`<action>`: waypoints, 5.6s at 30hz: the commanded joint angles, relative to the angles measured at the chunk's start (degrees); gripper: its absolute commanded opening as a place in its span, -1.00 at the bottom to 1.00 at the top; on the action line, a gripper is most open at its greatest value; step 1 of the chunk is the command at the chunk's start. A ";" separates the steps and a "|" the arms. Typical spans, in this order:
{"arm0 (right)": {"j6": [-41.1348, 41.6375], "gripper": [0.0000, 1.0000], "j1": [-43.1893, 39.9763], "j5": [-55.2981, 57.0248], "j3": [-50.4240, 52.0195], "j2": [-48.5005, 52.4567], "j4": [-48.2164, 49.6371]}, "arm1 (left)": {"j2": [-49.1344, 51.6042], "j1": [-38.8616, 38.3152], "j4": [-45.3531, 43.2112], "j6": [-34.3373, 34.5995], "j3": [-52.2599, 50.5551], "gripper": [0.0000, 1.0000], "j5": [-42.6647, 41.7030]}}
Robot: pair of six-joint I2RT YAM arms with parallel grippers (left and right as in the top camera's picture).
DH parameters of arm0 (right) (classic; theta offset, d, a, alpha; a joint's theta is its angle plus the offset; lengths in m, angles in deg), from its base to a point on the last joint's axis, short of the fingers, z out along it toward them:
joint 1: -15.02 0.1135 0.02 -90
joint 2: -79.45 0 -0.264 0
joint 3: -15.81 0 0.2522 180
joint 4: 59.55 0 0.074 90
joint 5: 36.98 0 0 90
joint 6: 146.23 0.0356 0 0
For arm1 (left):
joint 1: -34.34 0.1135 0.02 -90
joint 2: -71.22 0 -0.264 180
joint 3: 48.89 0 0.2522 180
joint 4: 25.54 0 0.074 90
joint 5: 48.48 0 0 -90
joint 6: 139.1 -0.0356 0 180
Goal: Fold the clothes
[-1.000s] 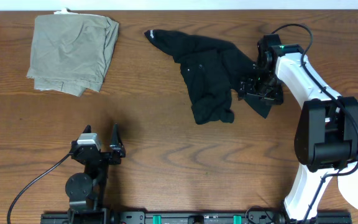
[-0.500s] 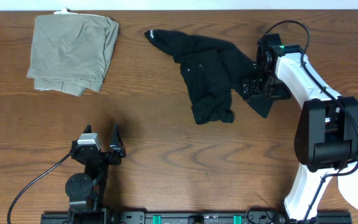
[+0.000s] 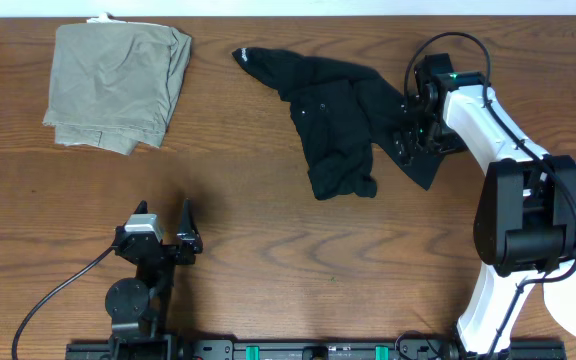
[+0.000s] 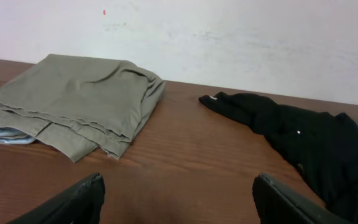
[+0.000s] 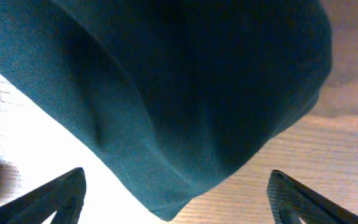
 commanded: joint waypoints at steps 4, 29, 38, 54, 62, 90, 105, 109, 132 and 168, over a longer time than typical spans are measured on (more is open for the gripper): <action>-1.38 0.55 -0.59 -2.99 0.42 0.48 1.22 | -0.04 0.22 1.75 0.52 -1.05 0.57 -1.38; 3.23 0.10 -0.52 -3.74 0.42 0.48 0.68 | -0.04 0.20 -5.68 18.47 3.74 0.96 -26.38; 3.45 0.69 -0.55 -3.74 0.44 0.48 0.46 | 0.76 0.20 -5.64 15.43 11.06 0.96 -30.01; 17.42 0.98 -8.87 -16.98 -0.79 0.46 0.22 | 43.89 -1.70 47.56 -7.82 65.66 0.96 -32.04; 17.49 0.98 -18.84 -30.29 -0.79 0.46 -2.51 | 60.28 -19.54 58.95 -7.30 78.05 0.96 -11.69; 14.14 0.98 -19.93 -30.49 -0.79 0.46 -5.60 | 98.82 -38.71 35.34 5.20 85.66 0.96 5.25; 14.12 0.98 -18.18 -30.47 -0.79 0.46 -6.10 | 115.97 -42.14 39.01 5.86 97.66 0.96 11.02; 14.14 0.99 -18.21 -30.47 -0.79 0.48 -6.12 | 116.17 -40.79 39.19 6.05 97.55 0.96 10.82; 14.12 0.99 -18.21 -30.47 -0.79 0.48 -8.17 | 120.85 -40.22 38.53 6.05 96.19 0.96 10.86; 15.65 0.99 -18.05 -31.12 -0.79 0.48 -6.01 | 125.61 -42.64 25.79 1.73 96.19 0.96 10.82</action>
